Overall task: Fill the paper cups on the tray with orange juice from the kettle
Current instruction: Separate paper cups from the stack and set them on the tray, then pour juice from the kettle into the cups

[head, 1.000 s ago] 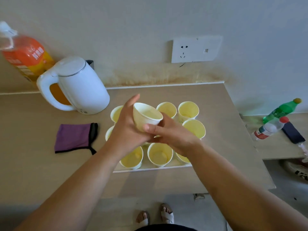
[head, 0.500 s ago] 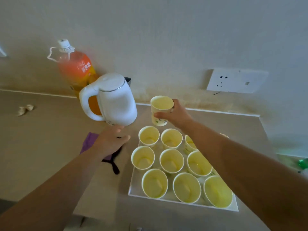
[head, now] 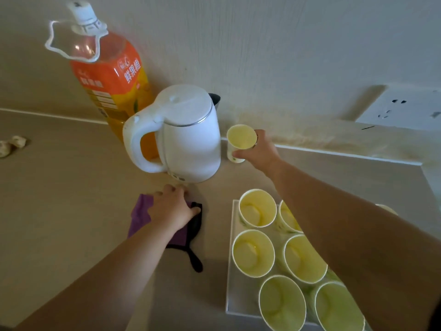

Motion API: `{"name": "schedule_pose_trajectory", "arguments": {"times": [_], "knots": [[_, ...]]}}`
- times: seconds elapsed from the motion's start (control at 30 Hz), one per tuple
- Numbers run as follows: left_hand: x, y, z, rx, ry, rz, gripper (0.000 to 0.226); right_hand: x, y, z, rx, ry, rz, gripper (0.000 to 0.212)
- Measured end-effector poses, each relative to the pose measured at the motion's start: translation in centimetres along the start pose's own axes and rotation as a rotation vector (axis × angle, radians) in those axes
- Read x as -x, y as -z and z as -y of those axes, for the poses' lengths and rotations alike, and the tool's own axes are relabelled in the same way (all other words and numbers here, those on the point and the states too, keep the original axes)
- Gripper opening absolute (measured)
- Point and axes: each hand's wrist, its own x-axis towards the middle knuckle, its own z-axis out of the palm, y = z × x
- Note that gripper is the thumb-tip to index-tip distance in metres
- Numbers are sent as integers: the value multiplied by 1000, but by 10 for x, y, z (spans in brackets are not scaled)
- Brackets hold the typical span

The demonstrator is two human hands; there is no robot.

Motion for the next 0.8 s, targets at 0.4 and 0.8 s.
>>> {"name": "schedule_pose_trajectory", "arguments": {"times": [0.4,0.8], "knots": [[2,3,0,75,2,22,62,-5,-11,0,75,-33,-10,89],[27,68,33,959,94,-701,46,53,20,46,-6,186,-99,21]]}}
